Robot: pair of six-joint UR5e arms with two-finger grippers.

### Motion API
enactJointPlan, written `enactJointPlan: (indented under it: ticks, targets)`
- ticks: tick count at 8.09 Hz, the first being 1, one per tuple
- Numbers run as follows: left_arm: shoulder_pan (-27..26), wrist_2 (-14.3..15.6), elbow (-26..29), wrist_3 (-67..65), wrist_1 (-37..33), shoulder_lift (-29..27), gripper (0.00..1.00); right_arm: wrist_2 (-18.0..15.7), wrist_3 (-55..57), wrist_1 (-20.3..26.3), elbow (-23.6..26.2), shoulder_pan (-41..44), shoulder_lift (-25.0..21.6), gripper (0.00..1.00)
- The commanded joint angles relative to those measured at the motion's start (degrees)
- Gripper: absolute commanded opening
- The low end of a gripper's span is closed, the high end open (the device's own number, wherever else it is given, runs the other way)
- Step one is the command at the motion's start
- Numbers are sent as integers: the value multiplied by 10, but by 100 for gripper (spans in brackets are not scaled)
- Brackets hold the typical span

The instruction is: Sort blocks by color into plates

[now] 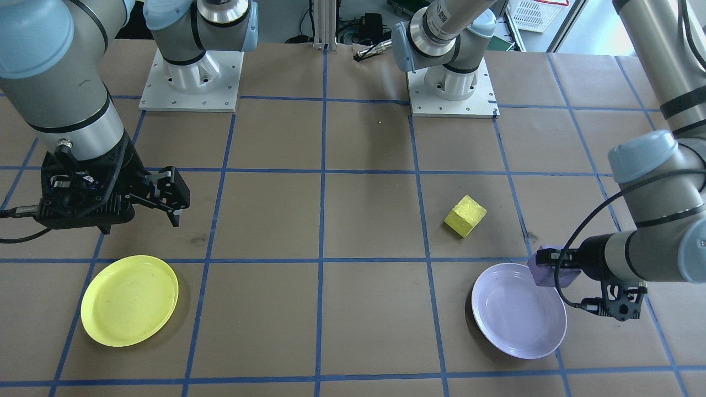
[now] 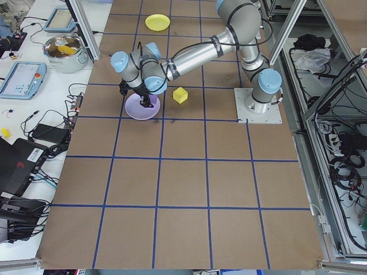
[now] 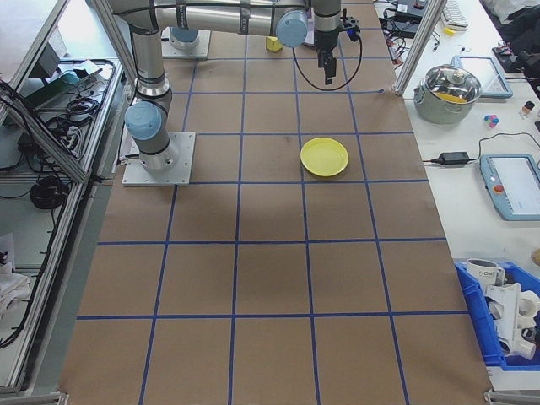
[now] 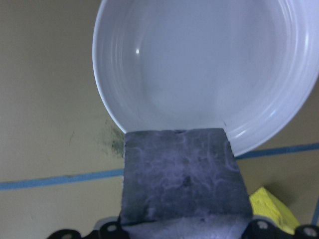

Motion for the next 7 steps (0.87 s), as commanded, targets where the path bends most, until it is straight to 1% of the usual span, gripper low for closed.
enactJointPlan:
  ticks: [1,2,3,4,5,6,7]
  targets:
    - [-10,-2,19,-14,69,-50,1,1,-4,-8,4,0,0,100]
    - [-10,-3,18,-19,70,-52,5,1,-5,-9,4,0,0,100]
    - [-12,-3,18,-51,68,-52,22,2,-5,-9,4,-1,1,100]
    - [-12,-3,17,-56,69,-52,35,1,-5,-9,4,0,1,100]
    - [-11,-2,17,-58,69,-54,59,1,-5,-9,4,0,1,100]
    - [-12,-2,16,-82,69,-55,75,0,-5,-9,4,0,1,100]
    - [-16,-2,15,-103,68,-54,85,1,-5,-9,4,0,1,100]
